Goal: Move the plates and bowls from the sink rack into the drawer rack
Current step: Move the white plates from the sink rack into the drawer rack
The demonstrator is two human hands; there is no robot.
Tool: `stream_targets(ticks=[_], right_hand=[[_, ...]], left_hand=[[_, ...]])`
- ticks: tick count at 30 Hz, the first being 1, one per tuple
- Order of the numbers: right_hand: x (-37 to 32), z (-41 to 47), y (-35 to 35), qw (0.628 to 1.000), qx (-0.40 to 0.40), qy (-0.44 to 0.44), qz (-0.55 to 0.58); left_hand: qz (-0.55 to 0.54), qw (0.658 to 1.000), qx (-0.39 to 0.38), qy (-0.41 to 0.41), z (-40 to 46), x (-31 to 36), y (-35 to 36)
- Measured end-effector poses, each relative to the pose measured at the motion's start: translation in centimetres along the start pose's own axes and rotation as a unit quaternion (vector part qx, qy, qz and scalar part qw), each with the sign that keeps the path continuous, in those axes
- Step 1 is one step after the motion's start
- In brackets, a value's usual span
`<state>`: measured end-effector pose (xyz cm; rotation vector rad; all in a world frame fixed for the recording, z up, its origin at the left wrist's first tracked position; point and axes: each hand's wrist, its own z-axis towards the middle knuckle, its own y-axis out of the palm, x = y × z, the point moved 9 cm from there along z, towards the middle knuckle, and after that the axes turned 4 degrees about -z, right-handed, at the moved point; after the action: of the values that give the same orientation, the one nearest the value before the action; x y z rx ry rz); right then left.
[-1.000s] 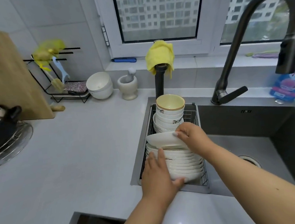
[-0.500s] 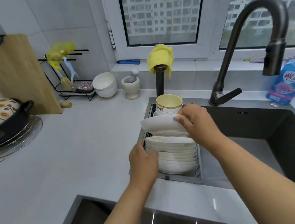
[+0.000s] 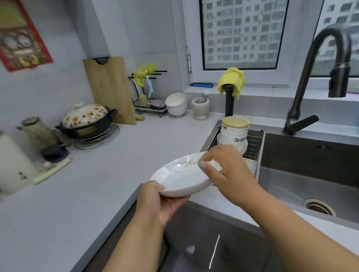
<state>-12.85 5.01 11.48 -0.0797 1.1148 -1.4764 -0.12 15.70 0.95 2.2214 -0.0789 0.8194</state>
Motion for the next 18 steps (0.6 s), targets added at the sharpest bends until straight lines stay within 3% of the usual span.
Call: stream_targets(ticks=[3, 6, 8, 11, 13, 15, 18], right_hand=[[-0.8, -1.1, 2.0, 0.996, -0.002, 0.093, 0.013], [-3.0, -2.8, 6.3, 0.976, -0.068, 0.172, 0.113], [-5.3, -4.5, 10.3, 0.934, -0.153, 0.228, 0.227], [-11.2, -8.0, 15.5, 0.815, -0.274, 0.299, 0.414], [-15.8, -10.1, 17.8, 0.753, -0.337, 0.306, 0.475], [-19.8, -11.9, 19.3, 0.733, -0.369, 0.294, 0.490], [-25.7, -15.0, 21.4, 0.734, -0.409, 0.263, 0.474]], left_hand=[[-0.034, 0.996, 0.063, 0.044, -3.4, 1.6, -5.3], [-0.064, 0.986, 0.127, 0.088, -7.5, 3.3, -10.6], [-0.089, 0.977, 0.153, 0.119, -10.3, 4.3, -13.8], [-0.129, 0.961, 0.198, 0.146, -14.8, 5.3, -19.1], [-0.142, 0.951, 0.220, 0.165, -17.8, 5.7, -22.5], [-0.156, 0.940, 0.242, 0.184, -20.8, 6.1, -26.1], [-0.163, 0.923, 0.281, 0.207, -25.8, 6.4, -32.0]])
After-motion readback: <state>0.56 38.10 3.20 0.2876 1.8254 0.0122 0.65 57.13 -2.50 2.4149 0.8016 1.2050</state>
